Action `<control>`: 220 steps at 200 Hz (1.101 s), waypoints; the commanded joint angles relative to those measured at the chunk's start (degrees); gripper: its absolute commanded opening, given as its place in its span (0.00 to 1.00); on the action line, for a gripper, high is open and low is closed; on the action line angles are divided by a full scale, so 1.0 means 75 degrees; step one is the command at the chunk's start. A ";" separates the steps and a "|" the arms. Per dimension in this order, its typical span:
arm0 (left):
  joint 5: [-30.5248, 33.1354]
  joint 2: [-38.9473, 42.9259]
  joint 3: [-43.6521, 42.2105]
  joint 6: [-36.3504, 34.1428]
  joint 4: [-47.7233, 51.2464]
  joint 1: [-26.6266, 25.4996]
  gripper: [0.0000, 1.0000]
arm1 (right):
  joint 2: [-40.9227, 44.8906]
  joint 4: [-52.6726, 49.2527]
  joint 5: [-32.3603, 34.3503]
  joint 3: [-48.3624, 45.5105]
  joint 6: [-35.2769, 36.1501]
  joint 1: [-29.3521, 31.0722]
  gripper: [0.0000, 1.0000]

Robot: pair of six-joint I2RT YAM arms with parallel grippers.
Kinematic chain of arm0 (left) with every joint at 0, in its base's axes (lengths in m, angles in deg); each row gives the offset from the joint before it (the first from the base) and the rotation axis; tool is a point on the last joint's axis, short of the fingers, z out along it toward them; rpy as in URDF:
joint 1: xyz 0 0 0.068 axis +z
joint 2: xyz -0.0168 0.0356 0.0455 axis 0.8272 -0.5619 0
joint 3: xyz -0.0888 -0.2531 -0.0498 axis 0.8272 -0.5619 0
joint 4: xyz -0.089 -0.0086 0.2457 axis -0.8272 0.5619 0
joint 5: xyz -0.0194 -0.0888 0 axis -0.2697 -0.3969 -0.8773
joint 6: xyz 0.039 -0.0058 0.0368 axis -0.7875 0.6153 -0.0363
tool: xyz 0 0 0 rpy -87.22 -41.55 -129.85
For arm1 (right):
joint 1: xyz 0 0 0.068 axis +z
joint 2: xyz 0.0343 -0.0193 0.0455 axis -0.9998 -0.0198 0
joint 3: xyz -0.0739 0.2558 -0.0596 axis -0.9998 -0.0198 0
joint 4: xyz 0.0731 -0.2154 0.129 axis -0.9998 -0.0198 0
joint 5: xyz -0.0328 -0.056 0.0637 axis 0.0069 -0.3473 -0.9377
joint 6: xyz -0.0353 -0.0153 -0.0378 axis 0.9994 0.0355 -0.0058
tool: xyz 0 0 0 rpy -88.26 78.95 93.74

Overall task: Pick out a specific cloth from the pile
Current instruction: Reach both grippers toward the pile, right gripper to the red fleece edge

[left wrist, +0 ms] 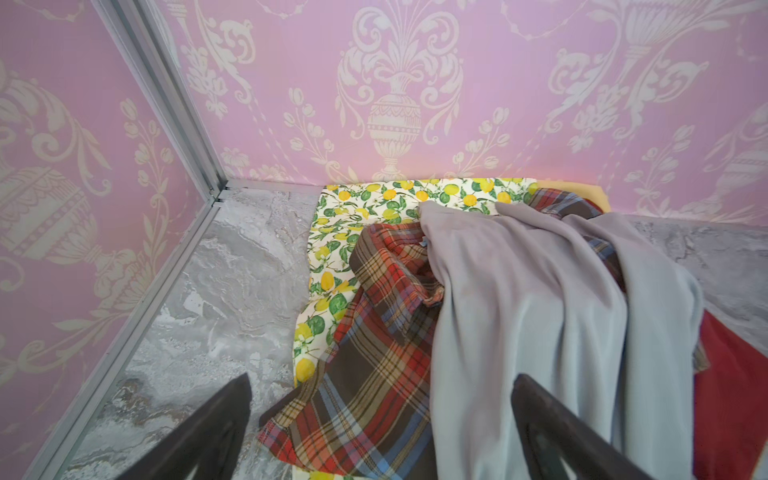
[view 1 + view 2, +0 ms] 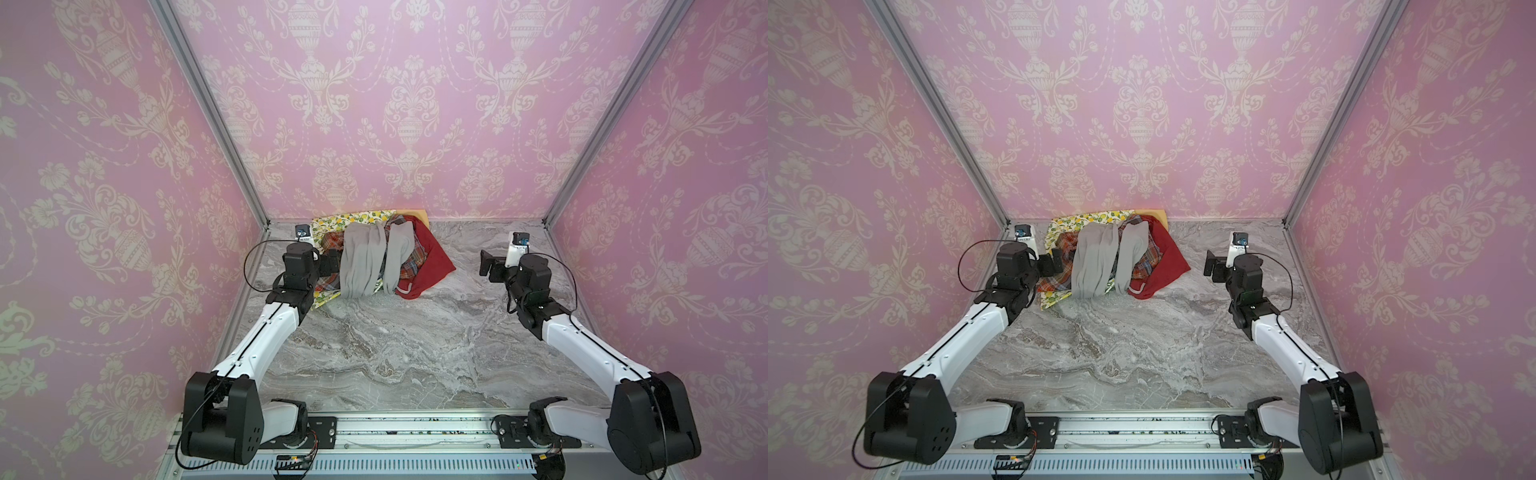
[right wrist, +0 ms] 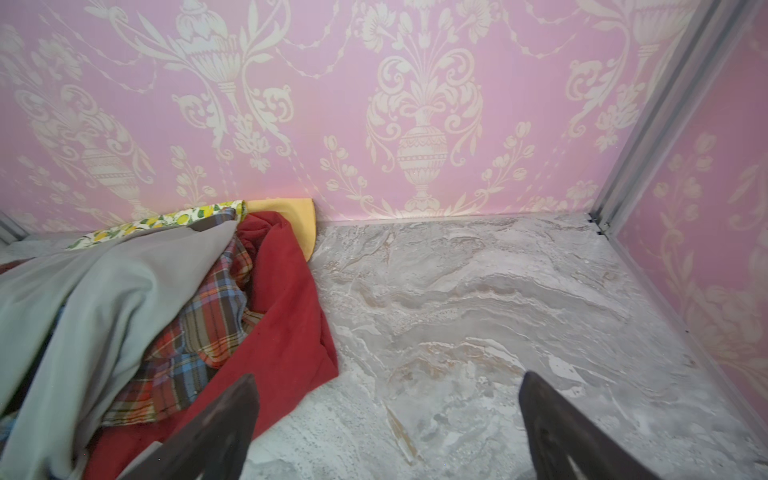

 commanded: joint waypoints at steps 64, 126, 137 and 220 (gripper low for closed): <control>-0.2488 -0.0231 0.1548 -0.0324 0.3409 -0.0908 0.99 | -0.3074 -0.2706 -0.1081 0.2854 -0.1768 0.0958 0.93; -0.2023 -0.0980 0.2103 -0.1241 0.4100 -0.2399 0.99 | -0.4391 -0.3259 -0.1443 0.3907 -0.2323 0.0973 0.89; -0.2006 -0.0992 0.2033 -0.1360 0.4089 -0.2549 0.99 | -0.4575 -0.3327 -0.1454 0.4040 -0.2390 0.0965 0.89; -0.2330 -0.0929 0.1442 -0.1606 0.3686 -0.2872 0.99 | -0.5871 -0.4407 -0.1181 0.5279 -0.2494 0.0974 0.83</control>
